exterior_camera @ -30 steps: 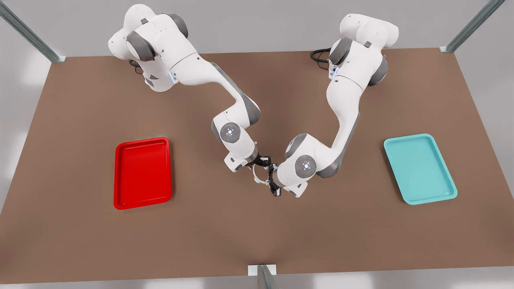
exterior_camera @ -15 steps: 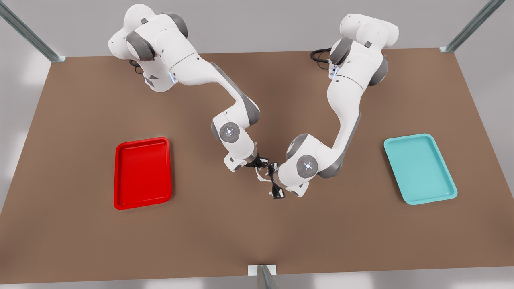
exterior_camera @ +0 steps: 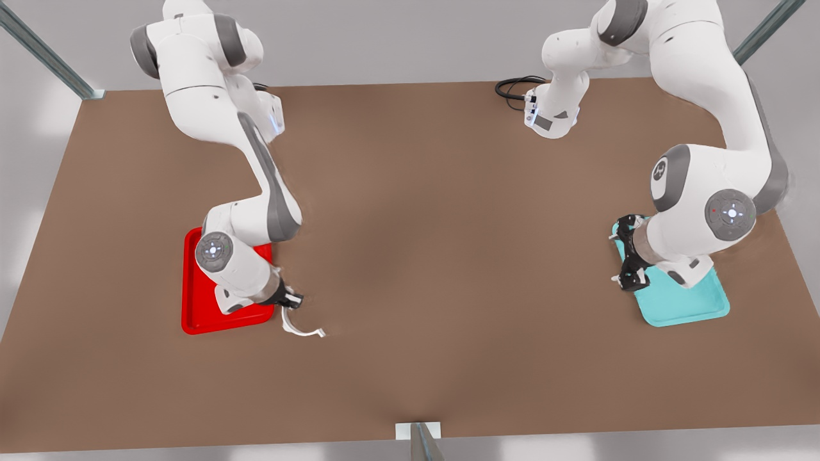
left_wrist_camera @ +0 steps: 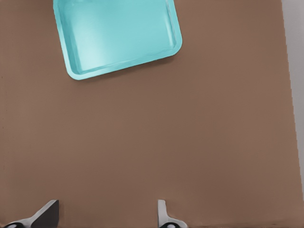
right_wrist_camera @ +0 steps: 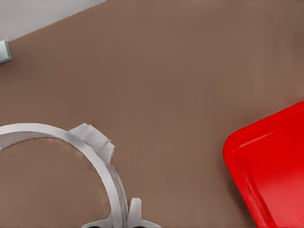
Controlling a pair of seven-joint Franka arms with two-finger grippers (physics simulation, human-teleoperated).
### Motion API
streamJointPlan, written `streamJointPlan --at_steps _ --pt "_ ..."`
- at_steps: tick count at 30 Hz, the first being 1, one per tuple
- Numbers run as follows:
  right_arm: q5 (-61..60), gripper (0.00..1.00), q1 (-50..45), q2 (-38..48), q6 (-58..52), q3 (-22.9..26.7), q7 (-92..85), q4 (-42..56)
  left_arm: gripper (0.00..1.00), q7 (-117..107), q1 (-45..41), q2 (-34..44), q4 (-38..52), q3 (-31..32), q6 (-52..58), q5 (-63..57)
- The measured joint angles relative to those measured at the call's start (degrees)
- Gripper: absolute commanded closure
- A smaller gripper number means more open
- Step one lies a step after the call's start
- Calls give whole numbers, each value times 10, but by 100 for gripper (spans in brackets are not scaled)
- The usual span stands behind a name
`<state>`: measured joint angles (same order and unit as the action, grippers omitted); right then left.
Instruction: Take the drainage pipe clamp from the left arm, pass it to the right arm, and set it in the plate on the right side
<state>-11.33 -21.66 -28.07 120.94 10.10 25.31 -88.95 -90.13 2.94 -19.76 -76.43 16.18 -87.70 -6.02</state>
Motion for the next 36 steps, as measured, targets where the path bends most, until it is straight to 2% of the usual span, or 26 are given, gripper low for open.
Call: streamJointPlan --at_steps 2,6,15,16,17,24,27,30,33,36 --pt "19 79 55 1 -40 7 -48 -1 0 88 -6 31 -28 5 0 5" --pt "40 79 122 -23 -89 10 -142 -6 0 237 -12 9 51 23 54 12" --pt "73 79 131 15 -28 10 -300 -162 0 473 -16 -3 75 27 119 -19" --pt "74 27 131 14 -21 10 -313 -166 0 493 -16 -4 75 27 122 -20" --pt "77 0 132 13 -14 10 -325 -167 0 512 -16 -4 75 27 125 -21" --pt "103 0 138 10 13 9 -371 -161 0 616 -16 -4 75 27 134 -23" --pt "92 0 135 15 -6 7 -398 -108 0 650 -16 -4 75 27 135 -23" --pt "85 0 118 99 -130 5 -408 11 0 679 -16 -4 75 27 136 -23" --pt "85 0 107 221 -250 6 -392 15 0 703 -16 -4 75 27 137 -23" --pt "89 0 116 263 -316 4 -370 6 0 724 -16 -4 75 27 137 -23"
